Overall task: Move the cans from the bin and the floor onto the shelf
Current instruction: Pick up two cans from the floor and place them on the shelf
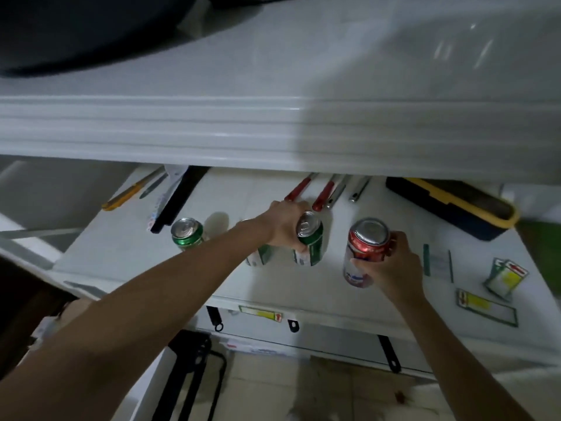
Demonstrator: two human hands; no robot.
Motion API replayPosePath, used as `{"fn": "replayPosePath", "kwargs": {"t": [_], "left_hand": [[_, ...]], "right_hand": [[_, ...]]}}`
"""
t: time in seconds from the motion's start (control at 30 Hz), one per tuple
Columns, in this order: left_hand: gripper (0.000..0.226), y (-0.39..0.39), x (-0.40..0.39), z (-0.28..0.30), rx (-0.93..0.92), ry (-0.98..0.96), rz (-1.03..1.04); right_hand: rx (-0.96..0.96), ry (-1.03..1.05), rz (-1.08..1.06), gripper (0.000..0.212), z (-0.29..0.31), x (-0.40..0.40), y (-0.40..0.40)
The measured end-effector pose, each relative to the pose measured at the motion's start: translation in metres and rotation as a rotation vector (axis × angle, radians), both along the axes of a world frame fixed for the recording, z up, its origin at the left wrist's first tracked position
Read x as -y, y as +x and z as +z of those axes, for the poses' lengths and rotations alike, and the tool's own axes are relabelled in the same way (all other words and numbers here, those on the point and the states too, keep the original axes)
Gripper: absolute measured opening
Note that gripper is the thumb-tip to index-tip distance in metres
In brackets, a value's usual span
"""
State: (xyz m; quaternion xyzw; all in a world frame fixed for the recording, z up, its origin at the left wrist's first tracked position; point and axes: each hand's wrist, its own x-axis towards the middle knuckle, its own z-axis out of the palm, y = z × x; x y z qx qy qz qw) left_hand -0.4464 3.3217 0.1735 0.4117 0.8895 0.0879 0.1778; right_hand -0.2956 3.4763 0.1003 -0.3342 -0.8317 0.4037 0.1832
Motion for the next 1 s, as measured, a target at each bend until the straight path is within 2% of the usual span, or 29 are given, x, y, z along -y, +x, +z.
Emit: {"fn": "replayPosePath", "kwargs": {"t": [0.13, 0.23, 0.57, 0.77, 0.93, 1.0], "left_hand": [[0.075, 0.002, -0.017, -0.011, 0.023, -0.037, -0.059], [0.074, 0.001, -0.022, -0.020, 0.024, -0.085, -0.100], [0.077, -0.010, -0.018, -0.032, 0.040, -0.119, -0.151], [0.078, -0.013, -0.016, -0.032, 0.094, -0.138, -0.198], [0.082, -0.018, -0.017, -0.037, 0.129, -0.148, -0.219], [0.085, -0.019, -0.014, -0.038, 0.143, -0.125, -0.215]], "right_hand": [[-0.010, -0.025, -0.059, 0.064, -0.001, -0.008, 0.000], [-0.018, -0.054, -0.084, 0.066, 0.003, -0.016, 0.002], [0.023, -0.216, 0.108, 0.069, 0.007, -0.034, 0.002], [0.039, -0.388, 0.260, 0.068, 0.010, -0.045, -0.004], [0.017, -0.463, 0.260, 0.067, 0.009, -0.045, -0.002], [-0.007, -0.453, 0.253, 0.074, 0.006, -0.038, 0.002]]}}
